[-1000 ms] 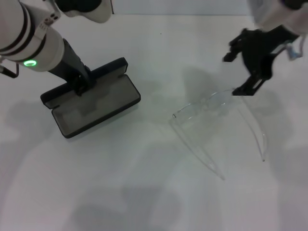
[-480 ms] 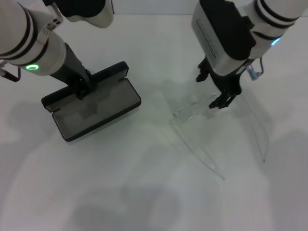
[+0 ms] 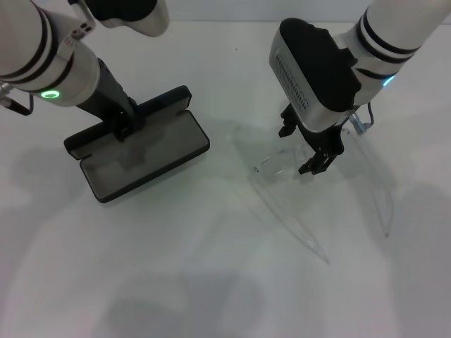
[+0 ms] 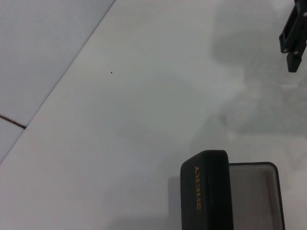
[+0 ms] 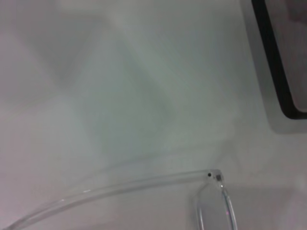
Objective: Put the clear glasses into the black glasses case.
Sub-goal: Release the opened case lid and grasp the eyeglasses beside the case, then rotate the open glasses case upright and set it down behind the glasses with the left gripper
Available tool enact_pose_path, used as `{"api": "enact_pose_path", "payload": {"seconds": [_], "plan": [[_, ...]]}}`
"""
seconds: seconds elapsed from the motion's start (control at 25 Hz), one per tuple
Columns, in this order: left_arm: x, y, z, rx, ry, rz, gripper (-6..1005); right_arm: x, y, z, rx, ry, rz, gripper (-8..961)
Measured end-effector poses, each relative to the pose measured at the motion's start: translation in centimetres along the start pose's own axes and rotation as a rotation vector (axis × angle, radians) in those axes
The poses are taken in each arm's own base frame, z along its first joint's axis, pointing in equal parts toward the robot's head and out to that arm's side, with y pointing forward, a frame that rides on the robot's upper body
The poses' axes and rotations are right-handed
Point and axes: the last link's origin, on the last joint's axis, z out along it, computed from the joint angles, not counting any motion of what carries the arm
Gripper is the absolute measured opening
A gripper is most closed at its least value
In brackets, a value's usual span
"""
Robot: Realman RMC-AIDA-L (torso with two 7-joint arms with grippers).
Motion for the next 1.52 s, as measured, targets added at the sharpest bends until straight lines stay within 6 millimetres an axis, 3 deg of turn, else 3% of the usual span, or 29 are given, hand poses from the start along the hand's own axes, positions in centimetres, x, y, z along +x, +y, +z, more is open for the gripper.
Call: {"api": "enact_pose_path", "payload": {"seconds": [0.16,0.4,0.84,1.16,1.28,1.48,1.52], "plan": [[0.0,0.0,0.1,0.0,0.001,-0.001,233,0.0,0.0,0.1,0.001,0.0,0.002,708],[-0.2,0.1,0.2,-0.004,-0.004,-0.005,235,0.1,0.3,0.4,-0.008,-0.003,0.004,471],[-0.5,0.1,0.6,-0.014,-0.016,-0.007,239,0.3,0.9,0.9,-0.03,-0.005,0.024,408],[-0.9,0.2,0.8,-0.02,-0.022,-0.017,243,0.7,1.8,1.1,-0.037,-0.016,0.069,235],[-1.3,0.2,0.8,-0.019,-0.027,-0.022,244,0.9,2.4,0.3,-0.032,-0.045,0.095,150],[-0.9,0.0,0.8,-0.01,-0.022,-0.006,246,3.1,5.2,-3.5,0.02,-0.131,0.196,119],[-0.7,0.0,0.7,-0.004,-0.015,0.006,246,3.1,5.2,-3.5,0.02,-0.131,0.196,117]]}}
